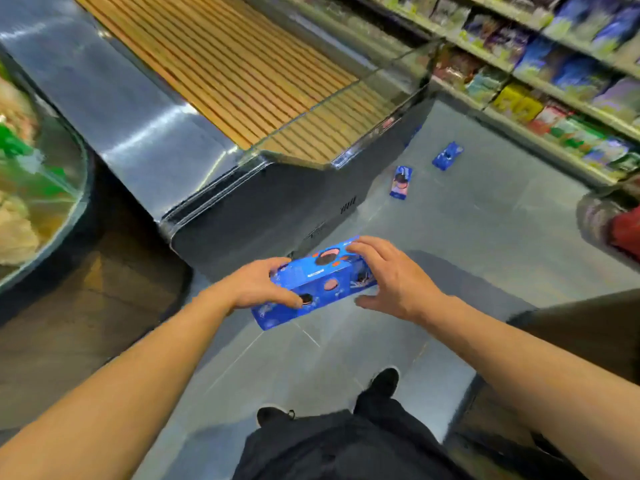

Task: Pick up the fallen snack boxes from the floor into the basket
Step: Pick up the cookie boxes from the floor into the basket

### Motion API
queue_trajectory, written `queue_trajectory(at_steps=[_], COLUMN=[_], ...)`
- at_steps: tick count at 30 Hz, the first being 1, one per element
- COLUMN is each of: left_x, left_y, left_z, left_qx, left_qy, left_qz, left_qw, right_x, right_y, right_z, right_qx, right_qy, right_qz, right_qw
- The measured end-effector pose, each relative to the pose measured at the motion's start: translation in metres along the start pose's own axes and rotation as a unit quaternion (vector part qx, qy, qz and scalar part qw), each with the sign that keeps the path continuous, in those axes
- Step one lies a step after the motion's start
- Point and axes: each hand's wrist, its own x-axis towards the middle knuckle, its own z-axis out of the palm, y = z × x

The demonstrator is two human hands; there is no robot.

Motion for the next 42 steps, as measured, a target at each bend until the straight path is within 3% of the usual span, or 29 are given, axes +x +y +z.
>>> queue_trajectory(at_steps=[3, 7, 9, 12, 15, 17, 21, 24, 35, 39, 42], left_x=[0.025, 0.067, 0.085, 0.117, 0.152, 0.171, 0.232, 0.284, 0.446, 0.486, 0.515], left_y=[0.06, 0.146, 0.183, 0.236, 0.288, 0.315, 0.367, 0.405, 0.575, 0.63, 0.679], left_z=[0.013, 0.034, 0.049, 0.078, 0.113, 0.128, 0.139, 0.139, 0.174, 0.206, 0.24], left_qx=[-0.018, -0.165, -0.285, -0.376, -0.414, -0.405, -0.358, -0.344, -0.229, -0.14, -0.161], left_qy=[-0.077, -0.063, -0.059, -0.046, 0.008, 0.057, 0.063, 0.028, -0.11, -0.135, -0.166], left_qz=[0.011, -0.021, -0.029, 0.007, 0.076, 0.113, 0.143, 0.154, 0.172, 0.181, 0.185], left_qw=[0.997, 0.984, 0.956, 0.926, 0.907, 0.906, 0.921, 0.926, 0.952, 0.964, 0.955], right_x=[-0.028, -0.062, -0.072, -0.078, -0.081, -0.083, -0.082, -0.074, -0.071, -0.09, -0.112], right_y=[0.044, 0.107, 0.138, 0.182, 0.222, 0.244, 0.301, 0.345, 0.48, 0.533, 0.587], right_z=[-0.037, -0.096, -0.119, -0.148, -0.169, -0.176, -0.192, -0.205, -0.267, -0.281, -0.296], right_qx=[0.065, 0.199, 0.291, 0.444, 0.45, 0.429, 0.471, 0.465, 0.436, 0.39, 0.386], right_qy=[0.043, 0.15, 0.219, 0.297, 0.339, 0.347, 0.352, 0.378, 0.524, 0.556, 0.566], right_qz=[0.061, 0.185, 0.24, 0.317, 0.359, 0.378, 0.436, 0.474, 0.568, 0.6, 0.597], right_qw=[0.995, 0.951, 0.9, 0.784, 0.744, 0.743, 0.681, 0.645, 0.461, 0.424, 0.417])
